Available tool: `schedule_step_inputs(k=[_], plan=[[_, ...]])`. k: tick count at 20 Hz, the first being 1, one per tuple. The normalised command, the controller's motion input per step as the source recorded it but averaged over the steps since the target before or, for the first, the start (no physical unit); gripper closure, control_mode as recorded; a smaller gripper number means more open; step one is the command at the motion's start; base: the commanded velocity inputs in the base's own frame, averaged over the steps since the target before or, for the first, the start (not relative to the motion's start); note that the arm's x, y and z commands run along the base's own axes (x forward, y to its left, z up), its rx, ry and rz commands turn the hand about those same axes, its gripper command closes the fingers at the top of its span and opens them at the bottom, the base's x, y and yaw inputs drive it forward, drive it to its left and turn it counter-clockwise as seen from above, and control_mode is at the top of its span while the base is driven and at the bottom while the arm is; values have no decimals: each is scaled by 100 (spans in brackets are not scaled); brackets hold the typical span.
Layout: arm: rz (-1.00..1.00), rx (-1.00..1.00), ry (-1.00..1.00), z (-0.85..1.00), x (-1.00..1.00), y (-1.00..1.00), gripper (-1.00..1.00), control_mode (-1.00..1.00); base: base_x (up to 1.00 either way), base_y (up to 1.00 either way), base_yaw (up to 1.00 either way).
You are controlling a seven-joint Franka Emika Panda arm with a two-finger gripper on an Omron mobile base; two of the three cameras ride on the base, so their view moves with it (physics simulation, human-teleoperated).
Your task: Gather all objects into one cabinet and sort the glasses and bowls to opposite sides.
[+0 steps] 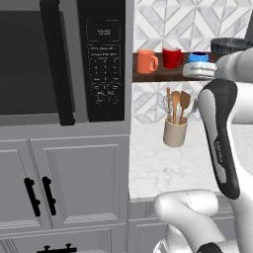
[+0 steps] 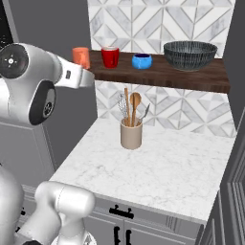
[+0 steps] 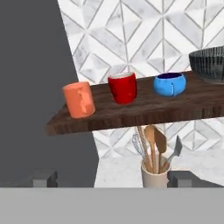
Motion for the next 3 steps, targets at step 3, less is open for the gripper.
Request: schedule_step_inputs(k=[3], plan=[[-6,-10,0,0,-1,1,-100,-100,0,0,0]])
